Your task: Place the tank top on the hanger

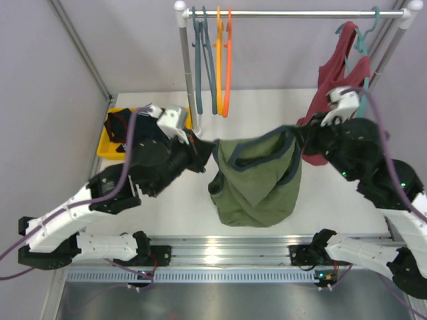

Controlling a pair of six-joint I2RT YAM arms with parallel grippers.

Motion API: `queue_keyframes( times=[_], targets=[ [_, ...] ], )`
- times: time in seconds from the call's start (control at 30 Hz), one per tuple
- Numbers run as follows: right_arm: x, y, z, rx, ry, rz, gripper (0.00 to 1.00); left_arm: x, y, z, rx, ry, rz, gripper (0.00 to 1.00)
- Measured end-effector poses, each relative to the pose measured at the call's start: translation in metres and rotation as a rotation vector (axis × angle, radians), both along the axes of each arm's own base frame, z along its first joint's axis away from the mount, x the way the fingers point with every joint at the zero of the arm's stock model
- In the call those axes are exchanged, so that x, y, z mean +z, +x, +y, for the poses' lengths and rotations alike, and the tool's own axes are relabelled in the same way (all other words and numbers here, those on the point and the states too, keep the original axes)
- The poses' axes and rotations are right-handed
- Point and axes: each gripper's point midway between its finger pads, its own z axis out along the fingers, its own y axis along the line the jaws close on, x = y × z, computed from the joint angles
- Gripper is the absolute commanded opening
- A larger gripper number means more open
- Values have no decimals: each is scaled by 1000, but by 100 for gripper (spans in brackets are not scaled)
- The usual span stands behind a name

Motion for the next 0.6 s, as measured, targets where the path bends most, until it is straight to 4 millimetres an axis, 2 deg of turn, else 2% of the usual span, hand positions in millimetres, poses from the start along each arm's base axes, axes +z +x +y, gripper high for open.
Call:
queue_keyframes(
  times=[0.07,0.1,0.2,0.23,0.3,0.37,0.4,0.5,0.6],
  targets=[
    [-62,-6,6,26,-47,135,6,-67,-3,-6,-1,65,104,0],
    [-100,-11,9,43,-77,218,6,-95,-4,-10,-1,83,146,0],
    [-205,-29,14,78,-172,458,5,-200,-9,-14,17,193,301,0],
    [-231,-34,15,85,-201,522,5,-230,-11,-12,28,233,343,0],
    [-272,-41,17,87,-251,632,8,-277,-9,-4,57,291,425,0],
    [-298,-42,22,90,-290,711,8,-301,4,4,101,291,490,0],
    [-303,-38,26,92,-296,724,9,-307,15,7,126,266,515,0],
    [-315,-15,41,86,-299,754,13,-314,47,15,188,190,550,0],
    [-320,10,50,74,-274,761,19,-315,67,18,208,142,568,0]
  ],
)
